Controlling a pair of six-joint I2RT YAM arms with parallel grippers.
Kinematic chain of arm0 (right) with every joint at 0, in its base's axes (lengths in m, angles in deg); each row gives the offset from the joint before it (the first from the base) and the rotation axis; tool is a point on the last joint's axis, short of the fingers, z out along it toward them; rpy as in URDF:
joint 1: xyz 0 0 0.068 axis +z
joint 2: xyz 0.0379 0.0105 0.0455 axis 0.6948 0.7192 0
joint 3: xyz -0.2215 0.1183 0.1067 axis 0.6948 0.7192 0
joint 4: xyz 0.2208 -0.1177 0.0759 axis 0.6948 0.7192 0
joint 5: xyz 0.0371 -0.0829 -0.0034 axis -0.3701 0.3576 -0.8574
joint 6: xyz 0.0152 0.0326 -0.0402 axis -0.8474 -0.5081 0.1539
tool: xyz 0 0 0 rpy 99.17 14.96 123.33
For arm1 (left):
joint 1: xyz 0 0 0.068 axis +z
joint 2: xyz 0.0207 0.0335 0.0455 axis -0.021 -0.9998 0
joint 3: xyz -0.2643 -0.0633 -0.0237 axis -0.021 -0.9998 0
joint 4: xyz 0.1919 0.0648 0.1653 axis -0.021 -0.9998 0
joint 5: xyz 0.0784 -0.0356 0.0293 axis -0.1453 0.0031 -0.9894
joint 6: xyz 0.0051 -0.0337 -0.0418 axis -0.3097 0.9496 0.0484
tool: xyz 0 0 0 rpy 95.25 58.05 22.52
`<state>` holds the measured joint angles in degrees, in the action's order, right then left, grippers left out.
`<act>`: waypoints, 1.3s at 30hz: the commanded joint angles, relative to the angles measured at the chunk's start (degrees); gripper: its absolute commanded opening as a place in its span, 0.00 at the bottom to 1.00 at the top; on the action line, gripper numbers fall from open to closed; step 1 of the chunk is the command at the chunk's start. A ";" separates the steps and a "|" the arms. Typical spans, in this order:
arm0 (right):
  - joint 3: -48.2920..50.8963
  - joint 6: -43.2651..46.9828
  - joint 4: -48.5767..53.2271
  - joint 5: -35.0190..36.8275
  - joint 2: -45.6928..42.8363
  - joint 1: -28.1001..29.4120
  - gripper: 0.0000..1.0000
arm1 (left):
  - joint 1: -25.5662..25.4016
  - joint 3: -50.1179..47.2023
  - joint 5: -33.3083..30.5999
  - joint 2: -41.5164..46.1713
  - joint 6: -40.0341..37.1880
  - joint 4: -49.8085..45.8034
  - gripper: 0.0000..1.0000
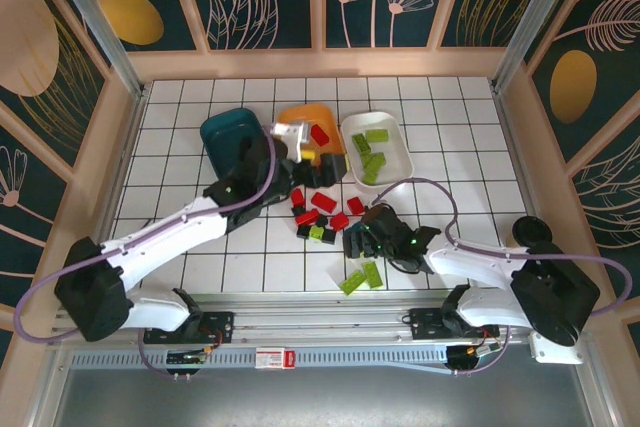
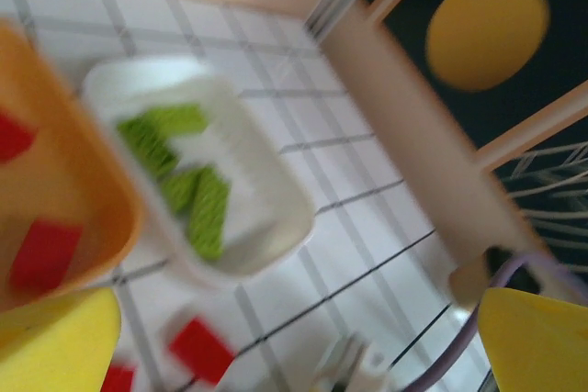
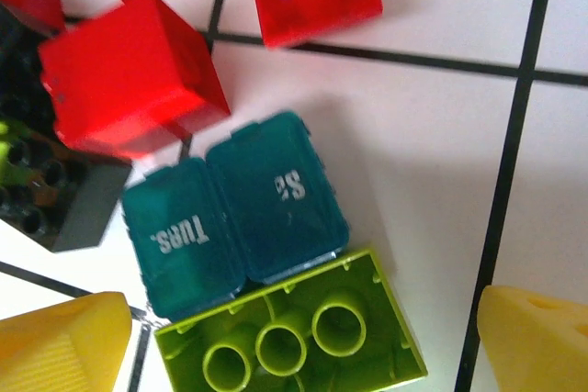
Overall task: Sort the legos into containers by color
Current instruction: Pick up the lego from the bottom-center of the table.
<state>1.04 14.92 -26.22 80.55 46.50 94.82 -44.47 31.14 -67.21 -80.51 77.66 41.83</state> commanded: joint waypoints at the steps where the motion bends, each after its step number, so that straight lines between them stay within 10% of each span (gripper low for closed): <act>1: -2.40 2.14 2.02 1.39 2.12 1.13 0.95 | 0.16 -6.96 -1.85 4.32 3.52 0.69 0.98; 19: -6.72 5.51 1.83 0.84 10.52 5.31 0.79 | 0.21 -13.86 -5.85 12.70 4.41 -4.96 0.98; 32: -7.88 6.56 2.51 -3.46 -0.63 5.47 0.42 | 0.16 -15.95 -9.79 15.87 4.08 -7.54 0.98; 39: -13.74 8.40 -0.42 -6.80 -9.06 -6.86 0.41 | 0.15 -18.43 -11.58 18.77 4.04 -8.40 0.99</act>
<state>-10.08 21.93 -23.88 75.67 38.80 93.57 -44.47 14.05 -77.37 -62.90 81.59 34.35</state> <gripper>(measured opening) 0.634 0.985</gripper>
